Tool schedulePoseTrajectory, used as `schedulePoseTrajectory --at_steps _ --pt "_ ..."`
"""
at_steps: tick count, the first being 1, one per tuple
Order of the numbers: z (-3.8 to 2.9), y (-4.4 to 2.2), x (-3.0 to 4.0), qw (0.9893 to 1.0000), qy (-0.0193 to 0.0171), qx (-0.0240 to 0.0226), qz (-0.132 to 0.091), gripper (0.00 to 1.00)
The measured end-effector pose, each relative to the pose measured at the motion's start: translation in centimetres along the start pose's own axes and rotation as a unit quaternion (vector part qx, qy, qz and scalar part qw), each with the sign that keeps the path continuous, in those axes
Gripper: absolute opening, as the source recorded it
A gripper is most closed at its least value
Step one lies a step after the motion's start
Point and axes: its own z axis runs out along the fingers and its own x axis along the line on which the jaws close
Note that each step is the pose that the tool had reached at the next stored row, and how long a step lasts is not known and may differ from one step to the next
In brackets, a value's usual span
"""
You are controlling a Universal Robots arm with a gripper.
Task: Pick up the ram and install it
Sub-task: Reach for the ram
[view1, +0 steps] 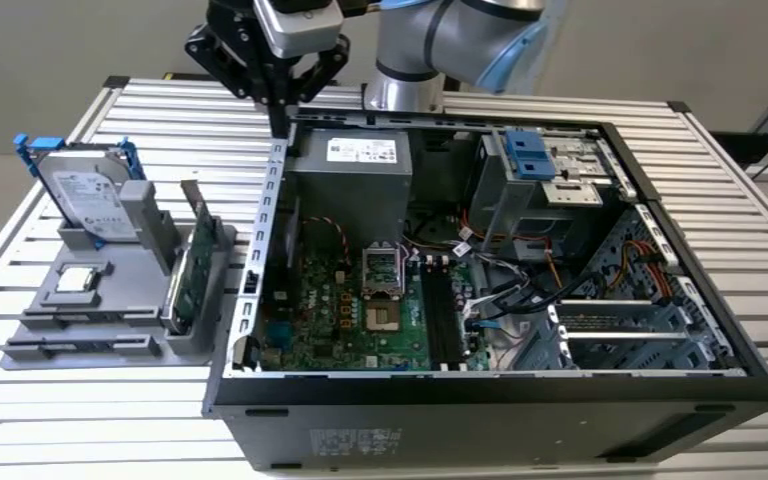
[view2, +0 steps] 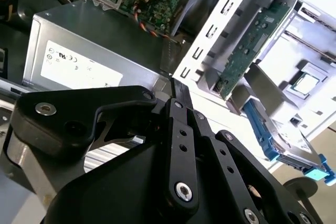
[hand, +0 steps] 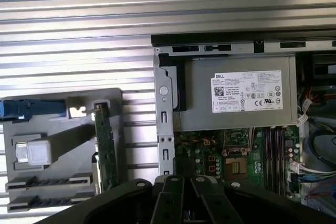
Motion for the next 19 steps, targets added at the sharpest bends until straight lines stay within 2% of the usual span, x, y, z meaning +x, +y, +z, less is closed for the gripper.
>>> schedulePoseTrajectory --at_steps 19 --pt "-0.04 -0.13 1.78 1.0 0.0 0.0 0.0 0.0"
